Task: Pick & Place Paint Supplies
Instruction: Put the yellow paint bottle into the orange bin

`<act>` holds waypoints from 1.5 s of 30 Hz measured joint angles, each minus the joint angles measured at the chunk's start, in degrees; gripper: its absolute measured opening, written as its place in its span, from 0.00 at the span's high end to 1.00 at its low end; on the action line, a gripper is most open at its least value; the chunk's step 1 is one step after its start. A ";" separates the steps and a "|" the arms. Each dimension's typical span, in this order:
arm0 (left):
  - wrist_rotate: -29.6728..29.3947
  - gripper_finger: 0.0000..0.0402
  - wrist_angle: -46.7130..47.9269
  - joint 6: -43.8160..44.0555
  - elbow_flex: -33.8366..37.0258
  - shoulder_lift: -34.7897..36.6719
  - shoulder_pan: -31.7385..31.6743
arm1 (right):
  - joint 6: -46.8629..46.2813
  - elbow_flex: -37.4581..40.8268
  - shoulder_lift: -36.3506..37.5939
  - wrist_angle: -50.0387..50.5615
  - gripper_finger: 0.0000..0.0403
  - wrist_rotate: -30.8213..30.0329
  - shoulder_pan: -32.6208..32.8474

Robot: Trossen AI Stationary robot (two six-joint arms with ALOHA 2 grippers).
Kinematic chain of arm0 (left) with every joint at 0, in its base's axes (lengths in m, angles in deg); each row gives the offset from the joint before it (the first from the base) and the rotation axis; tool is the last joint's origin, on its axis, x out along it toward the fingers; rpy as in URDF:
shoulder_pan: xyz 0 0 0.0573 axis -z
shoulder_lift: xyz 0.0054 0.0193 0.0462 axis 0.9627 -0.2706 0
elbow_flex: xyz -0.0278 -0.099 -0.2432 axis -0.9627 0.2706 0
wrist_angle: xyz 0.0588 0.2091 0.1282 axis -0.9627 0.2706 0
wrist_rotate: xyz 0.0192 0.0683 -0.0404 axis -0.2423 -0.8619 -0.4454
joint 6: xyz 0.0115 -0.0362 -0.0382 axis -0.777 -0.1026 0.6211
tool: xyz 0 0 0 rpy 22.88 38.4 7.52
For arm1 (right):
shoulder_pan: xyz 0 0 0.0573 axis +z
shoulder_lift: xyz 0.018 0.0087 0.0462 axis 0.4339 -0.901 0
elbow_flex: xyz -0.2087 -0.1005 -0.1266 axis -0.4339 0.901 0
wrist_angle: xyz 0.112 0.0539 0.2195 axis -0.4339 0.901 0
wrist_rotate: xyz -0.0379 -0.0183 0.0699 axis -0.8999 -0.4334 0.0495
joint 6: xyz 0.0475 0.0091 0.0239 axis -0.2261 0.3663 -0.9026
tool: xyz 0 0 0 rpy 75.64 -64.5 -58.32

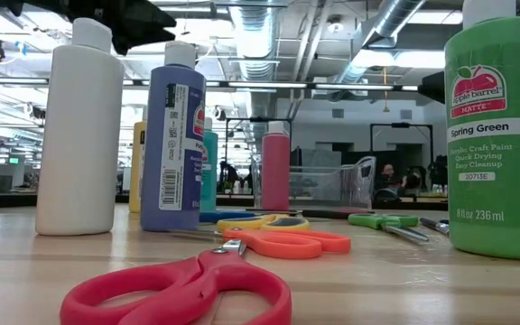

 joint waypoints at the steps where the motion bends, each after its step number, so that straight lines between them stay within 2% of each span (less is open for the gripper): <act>1: -1.11 0.45 0.51 -0.01 0.00 0.00 0.00 | -0.02 -0.01 0.01 0.00 0.79 -0.02 0.00; 5: -3.99 0.33 2.14 0.00 0.00 0.00 -0.58 | 0.00 -0.01 0.01 0.00 0.78 -0.02 0.00; 9: -3.97 0.28 2.40 1.17 0.37 -0.04 -2.85 | 0.02 -0.01 0.02 -0.02 0.78 -0.01 0.00; 13: -3.91 0.28 4.92 1.84 0.48 -1.57 -6.47 | 0.05 -0.01 0.02 -0.01 0.78 -0.01 0.00; 17: -1.12 0.28 5.39 3.48 0.50 -3.56 -8.89 | 0.13 -0.02 0.02 0.00 0.78 0.00 0.00; 36: -0.62 0.28 6.80 4.47 0.50 -2.14 -8.37 | 0.11 -0.02 0.00 -0.01 0.78 0.02 0.03; 39: -0.11 0.28 3.54 4.35 2.40 -1.81 -8.35 | 0.08 -0.02 0.00 -0.02 0.78 0.02 0.04; 45: 0.25 0.28 -9.77 2.87 11.32 -0.90 -8.37 | -0.02 -0.01 0.00 -0.02 0.78 0.02 0.04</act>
